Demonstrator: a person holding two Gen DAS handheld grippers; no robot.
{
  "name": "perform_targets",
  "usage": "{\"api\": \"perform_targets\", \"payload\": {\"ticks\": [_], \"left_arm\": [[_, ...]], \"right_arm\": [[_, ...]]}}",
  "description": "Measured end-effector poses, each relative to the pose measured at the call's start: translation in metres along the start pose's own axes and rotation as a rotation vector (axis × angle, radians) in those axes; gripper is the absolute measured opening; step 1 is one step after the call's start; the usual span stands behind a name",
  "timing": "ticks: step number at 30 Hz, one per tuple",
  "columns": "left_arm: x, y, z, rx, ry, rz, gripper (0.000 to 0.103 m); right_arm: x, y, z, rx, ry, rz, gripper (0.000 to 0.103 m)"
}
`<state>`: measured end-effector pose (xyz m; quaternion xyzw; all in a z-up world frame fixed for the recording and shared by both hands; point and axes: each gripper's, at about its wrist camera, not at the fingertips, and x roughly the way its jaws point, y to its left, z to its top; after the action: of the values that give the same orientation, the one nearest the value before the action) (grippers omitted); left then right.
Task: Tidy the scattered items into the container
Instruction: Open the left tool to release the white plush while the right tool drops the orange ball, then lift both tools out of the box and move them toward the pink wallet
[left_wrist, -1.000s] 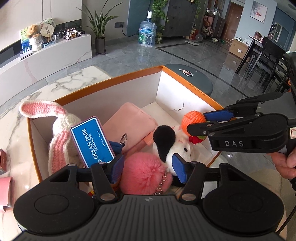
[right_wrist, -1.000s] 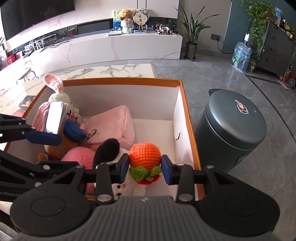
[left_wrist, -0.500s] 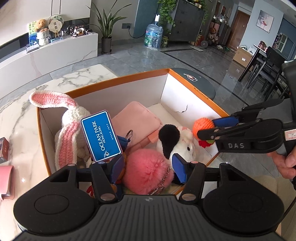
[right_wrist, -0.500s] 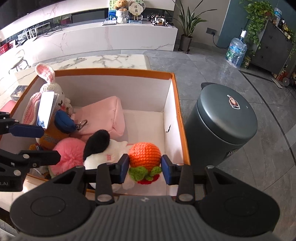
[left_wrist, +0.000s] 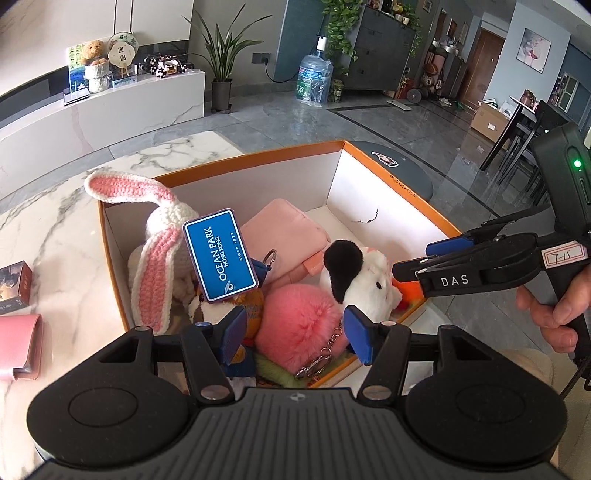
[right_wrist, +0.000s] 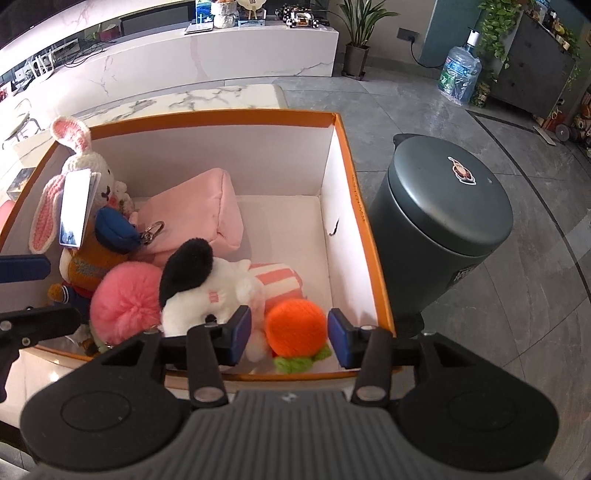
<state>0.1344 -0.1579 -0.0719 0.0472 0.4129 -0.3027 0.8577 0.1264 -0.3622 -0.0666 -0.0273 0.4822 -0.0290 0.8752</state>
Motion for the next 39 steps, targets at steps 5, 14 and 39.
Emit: {"api": "perform_targets", "payload": {"ticks": [5, 14, 39], "left_arm": [[-0.009, 0.002, -0.003, -0.012, -0.016, 0.006, 0.069], [-0.033, 0.01, -0.011, -0.046, -0.057, 0.025, 0.069], [-0.132, 0.101, -0.071, -0.253, -0.213, 0.202, 0.07]], "right_arm": [[-0.006, 0.006, -0.002, -0.006, -0.015, -0.026, 0.059], [-0.041, 0.025, -0.008, -0.046, -0.112, -0.102, 0.063], [-0.124, 0.199, -0.025, -0.086, -0.461, 0.037, 0.072]]}}
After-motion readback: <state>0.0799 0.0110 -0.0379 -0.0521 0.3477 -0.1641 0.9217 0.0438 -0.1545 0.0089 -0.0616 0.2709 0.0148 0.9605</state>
